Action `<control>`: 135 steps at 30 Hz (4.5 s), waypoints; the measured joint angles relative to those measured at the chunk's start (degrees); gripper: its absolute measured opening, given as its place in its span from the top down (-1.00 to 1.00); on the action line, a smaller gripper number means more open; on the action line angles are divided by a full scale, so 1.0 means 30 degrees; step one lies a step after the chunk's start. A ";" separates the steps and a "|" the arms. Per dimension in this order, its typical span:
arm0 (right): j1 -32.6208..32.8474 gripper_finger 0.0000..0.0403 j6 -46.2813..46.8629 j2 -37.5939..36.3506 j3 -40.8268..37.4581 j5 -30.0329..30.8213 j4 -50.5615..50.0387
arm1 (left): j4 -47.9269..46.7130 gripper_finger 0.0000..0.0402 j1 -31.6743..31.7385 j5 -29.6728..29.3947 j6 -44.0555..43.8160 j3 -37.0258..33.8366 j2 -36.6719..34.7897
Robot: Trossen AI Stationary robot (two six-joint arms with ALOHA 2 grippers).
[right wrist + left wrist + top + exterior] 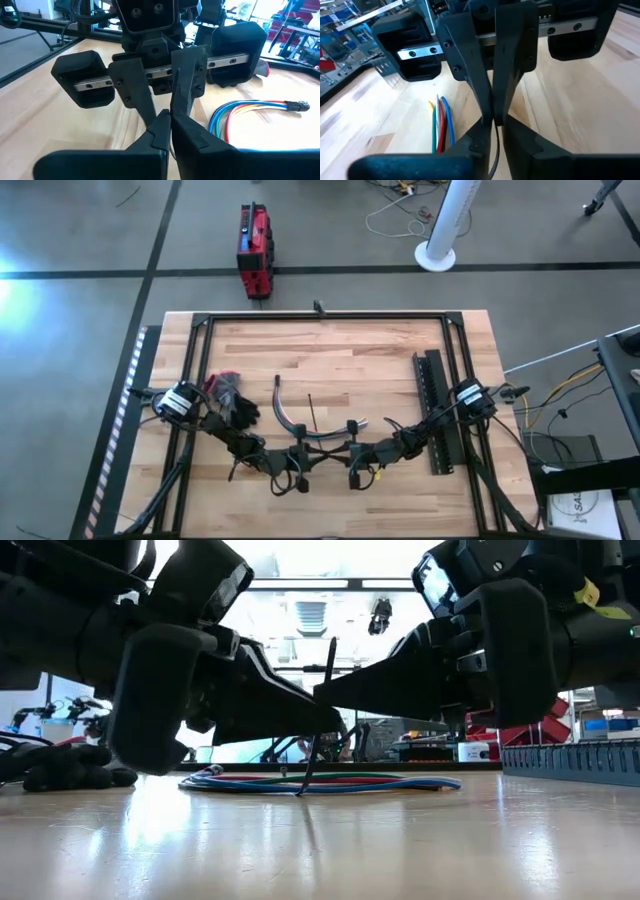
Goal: Ziptie cables
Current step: Wrap the colored cable wires with the black zip tie
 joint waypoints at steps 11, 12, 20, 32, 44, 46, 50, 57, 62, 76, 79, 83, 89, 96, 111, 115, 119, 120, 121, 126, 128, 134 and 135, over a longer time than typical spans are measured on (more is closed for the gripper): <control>0.0022 1.00 -0.0302 -0.0809 -0.0022 -0.0073 -0.2385 | -0.9114 0.32 -0.0638 -0.0314 -0.2509 -0.0031 -0.4511; 0.0051 1.00 -0.0305 -0.0944 -0.0022 -0.0076 -0.2595 | -1.0424 0.29 -0.0617 -0.0649 -0.3436 -0.0050 -0.5162; 0.0189 1.00 -0.0165 -0.1107 -0.0022 -0.0226 -0.2697 | -1.2232 0.20 -0.0213 -0.4425 -1.2480 -0.4038 -0.8246; 0.0189 1.00 0.0194 -0.0984 -0.0022 -0.0219 -0.2703 | -0.5288 0.20 0.6065 0.0798 -1.7943 -0.6769 -0.7588; 0.0182 1.00 0.0034 -0.0969 -0.0015 -0.0211 -0.3053 | -0.7525 0.16 0.8836 0.4631 -2.2683 -0.5088 -0.6275; 0.0182 1.00 0.0042 -0.0969 -0.0015 -0.0219 -0.3118 | -0.9199 0.19 0.8691 0.4729 -2.2922 -0.4320 -0.6250; 0.0182 1.00 0.0048 -0.0969 -0.0022 -0.0211 -0.3213 | -1.2458 0.25 0.8612 0.4754 -2.3210 -0.2940 -0.6237; 0.0182 1.00 0.0077 -0.0969 0.0022 -0.0066 -0.3156 | -1.4853 0.26 0.8597 0.5024 -2.3144 -0.1242 -0.6109; 0.0138 1.00 0.0423 -0.0969 0.0022 -0.0058 -0.3210 | -1.4879 0.27 0.8554 0.4917 -2.2978 -0.1002 -0.5385; 0.0138 1.00 0.0901 -0.0969 0.0022 -0.0044 -0.3214 | -1.2933 0.47 0.8517 0.4157 -2.1444 -0.1038 -0.4300; 0.0138 1.00 0.0901 -0.0969 0.0022 -0.0047 -0.3211 | -1.2851 0.52 0.8524 0.3991 -2.1319 -0.1139 -0.4267; 0.0138 1.00 0.0920 -0.0969 0.0022 -0.0044 -0.3199 | -1.2890 0.64 0.8518 0.3514 -1.9798 -0.1153 -0.4229; 0.0131 1.00 0.2400 -0.0997 0.0022 -0.0029 -0.3065 | -1.1631 0.97 0.8258 0.2838 -1.6914 -0.1116 -0.4147; 0.0104 1.00 0.5329 -0.1582 0.0022 -0.0087 -0.3414 | -0.9172 1.00 0.6714 0.0405 -1.3490 -0.1196 -0.4169; -0.3590 1.00 1.2891 -0.3424 0.0015 -0.9491 -0.7002 | -0.1732 1.00 0.0644 -0.3850 -0.0403 -0.1160 -0.3599; -0.3999 1.00 1.2935 -0.3556 0.0039 -1.0703 -0.6915 | -0.2137 1.00 0.0117 -0.4402 0.0401 -0.1174 -0.3190; -0.4306 1.00 1.2857 -0.3563 0.0340 -1.2199 -0.7257 | -0.2144 1.00 0.0107 -0.4398 0.1186 -0.0911 -0.2314; -0.4390 1.00 1.2792 -0.3563 0.0463 -1.2495 -0.7481 | -0.2144 1.00 0.0113 -0.4408 0.1528 -0.0726 -0.2068; -0.4495 1.00 1.2762 -0.3563 0.0546 -1.2684 -0.7790 | -0.2124 1.00 0.0113 -0.4408 0.1866 -0.0519 -0.1825; -0.4940 1.00 1.2757 -0.3534 0.0928 -1.3895 -0.8811 | -0.2138 1.00 0.0049 -0.4642 0.3597 0.0371 -0.1010; -0.5029 1.00 1.2768 -0.3522 0.0933 -1.4118 -0.9182 | -0.2101 1.00 0.0025 -0.4966 0.3968 0.0405 -0.1007; -0.5034 1.00 1.2614 -0.3490 0.0933 -1.4207 -0.9195 | -0.2138 1.00 -0.0276 -0.5131 0.4104 0.0225 -0.1130; -0.5037 1.00 1.2608 -0.3490 0.0933 -1.4200 -0.9216 | -0.2138 1.00 -0.0351 -0.5125 0.4110 0.0217 -0.1131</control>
